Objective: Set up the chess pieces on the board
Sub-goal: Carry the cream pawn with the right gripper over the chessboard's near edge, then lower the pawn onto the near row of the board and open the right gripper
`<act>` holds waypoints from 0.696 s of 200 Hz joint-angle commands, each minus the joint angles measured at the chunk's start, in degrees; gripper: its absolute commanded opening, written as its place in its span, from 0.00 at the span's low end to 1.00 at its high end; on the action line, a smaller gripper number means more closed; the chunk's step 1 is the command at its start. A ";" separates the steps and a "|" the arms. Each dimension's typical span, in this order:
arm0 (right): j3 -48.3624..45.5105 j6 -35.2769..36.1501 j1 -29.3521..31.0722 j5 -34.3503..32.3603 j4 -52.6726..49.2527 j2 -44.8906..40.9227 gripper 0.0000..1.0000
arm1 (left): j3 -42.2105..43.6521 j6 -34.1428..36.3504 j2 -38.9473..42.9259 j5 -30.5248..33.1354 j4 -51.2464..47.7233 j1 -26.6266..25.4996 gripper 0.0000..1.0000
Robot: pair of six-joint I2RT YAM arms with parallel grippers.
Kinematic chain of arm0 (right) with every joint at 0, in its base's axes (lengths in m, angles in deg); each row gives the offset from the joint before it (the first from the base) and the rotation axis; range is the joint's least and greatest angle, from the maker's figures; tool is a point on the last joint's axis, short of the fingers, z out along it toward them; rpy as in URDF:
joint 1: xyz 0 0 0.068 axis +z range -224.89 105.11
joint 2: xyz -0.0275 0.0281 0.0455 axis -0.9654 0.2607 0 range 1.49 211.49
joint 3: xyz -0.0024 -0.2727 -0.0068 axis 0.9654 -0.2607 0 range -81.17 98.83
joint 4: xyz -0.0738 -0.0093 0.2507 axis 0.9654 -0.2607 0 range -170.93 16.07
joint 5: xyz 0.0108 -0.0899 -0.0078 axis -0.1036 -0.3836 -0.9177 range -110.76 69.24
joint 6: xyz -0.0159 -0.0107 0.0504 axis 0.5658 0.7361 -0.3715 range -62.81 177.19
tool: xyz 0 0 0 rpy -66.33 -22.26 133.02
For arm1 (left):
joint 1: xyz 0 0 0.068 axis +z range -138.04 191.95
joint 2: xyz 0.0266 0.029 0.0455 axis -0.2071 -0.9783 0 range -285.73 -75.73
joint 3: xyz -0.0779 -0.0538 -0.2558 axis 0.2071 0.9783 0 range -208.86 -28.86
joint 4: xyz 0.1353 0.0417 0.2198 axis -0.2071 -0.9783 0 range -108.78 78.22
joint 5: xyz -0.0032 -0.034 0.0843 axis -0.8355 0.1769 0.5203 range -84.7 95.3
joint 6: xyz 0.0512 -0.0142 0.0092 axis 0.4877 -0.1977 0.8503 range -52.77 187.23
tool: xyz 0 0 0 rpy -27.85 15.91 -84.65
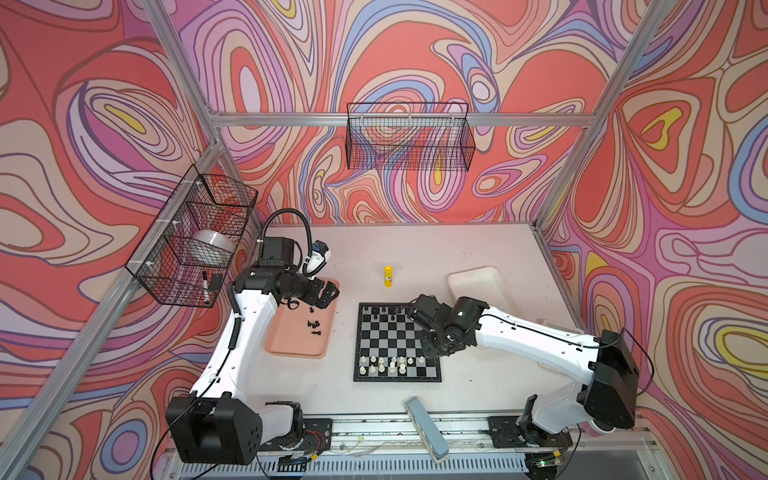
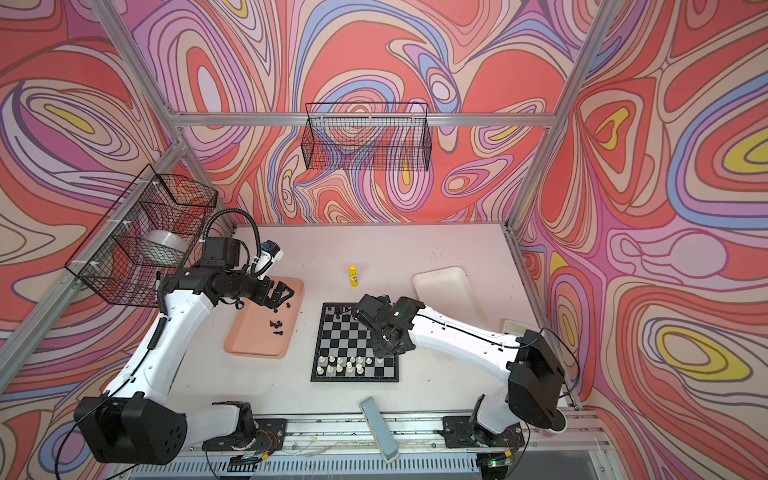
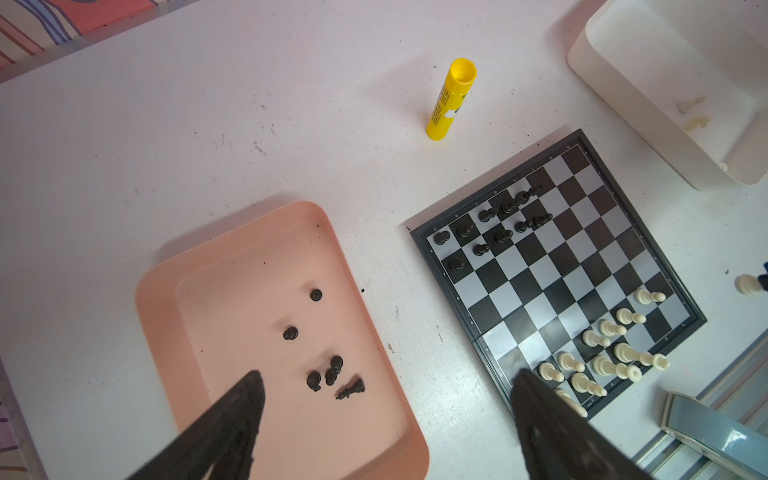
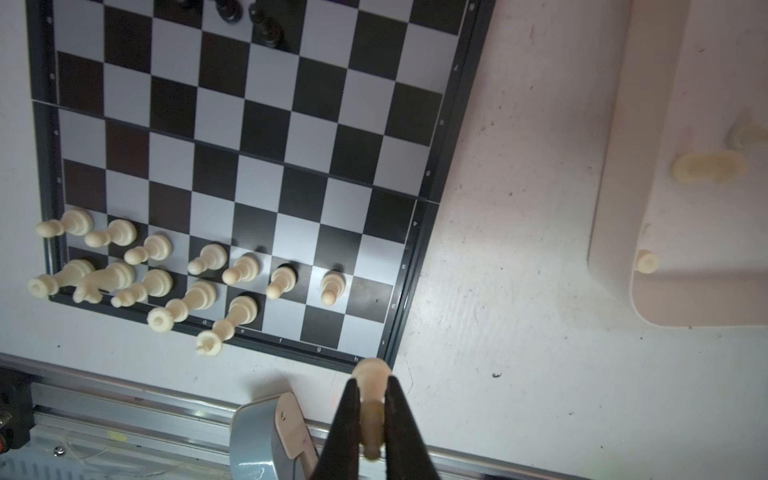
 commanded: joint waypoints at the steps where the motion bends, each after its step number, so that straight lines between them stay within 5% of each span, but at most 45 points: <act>1: 1.98 -3.83 3.16 -2.95 0.55 2.38 0.10 | -1.92 -0.34 0.63 0.50 0.17 -0.28 0.94; 139: 1.78 -7.89 10.35 -5.97 7.87 10.51 0.10 | -1.38 -0.90 3.69 0.70 -0.54 -0.28 0.94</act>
